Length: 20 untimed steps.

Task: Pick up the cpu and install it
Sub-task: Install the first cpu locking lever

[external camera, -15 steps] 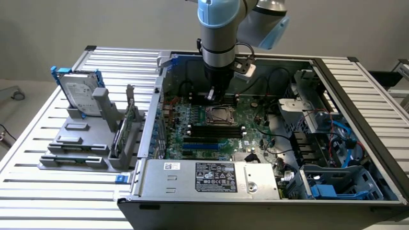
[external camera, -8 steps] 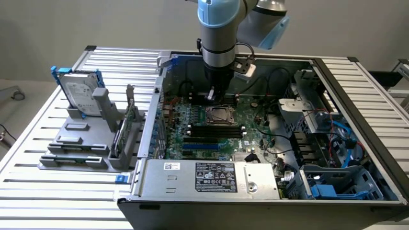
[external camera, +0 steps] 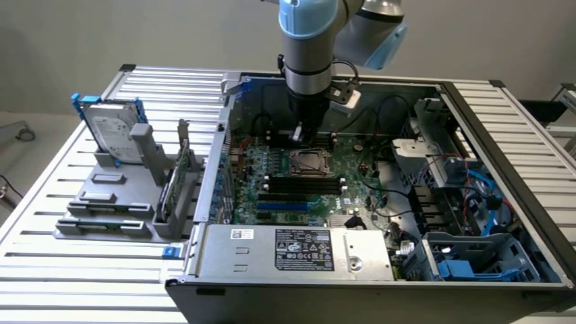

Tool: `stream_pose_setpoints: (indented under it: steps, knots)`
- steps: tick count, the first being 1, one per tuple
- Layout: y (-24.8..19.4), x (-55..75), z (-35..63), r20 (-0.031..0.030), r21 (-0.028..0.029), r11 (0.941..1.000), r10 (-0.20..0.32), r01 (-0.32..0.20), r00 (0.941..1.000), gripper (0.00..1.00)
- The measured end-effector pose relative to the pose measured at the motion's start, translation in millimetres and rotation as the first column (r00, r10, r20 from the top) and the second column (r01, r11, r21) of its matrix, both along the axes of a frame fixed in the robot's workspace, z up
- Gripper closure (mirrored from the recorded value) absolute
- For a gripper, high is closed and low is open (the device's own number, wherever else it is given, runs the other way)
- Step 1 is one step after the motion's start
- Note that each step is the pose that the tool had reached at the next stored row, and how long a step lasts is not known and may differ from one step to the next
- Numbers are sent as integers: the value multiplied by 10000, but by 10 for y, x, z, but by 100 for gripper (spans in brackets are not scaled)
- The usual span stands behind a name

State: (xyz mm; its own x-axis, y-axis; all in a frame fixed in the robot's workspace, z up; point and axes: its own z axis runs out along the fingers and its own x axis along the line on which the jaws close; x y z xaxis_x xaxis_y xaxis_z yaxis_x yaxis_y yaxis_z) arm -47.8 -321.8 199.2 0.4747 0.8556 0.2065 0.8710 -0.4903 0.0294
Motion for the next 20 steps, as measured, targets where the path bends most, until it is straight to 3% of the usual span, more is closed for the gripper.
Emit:
stream_pose_setpoints:
  steps: [20]
  knots:
    - [0, 20, -11, 0, -97, 10000, 2, -2, 10000, 89]
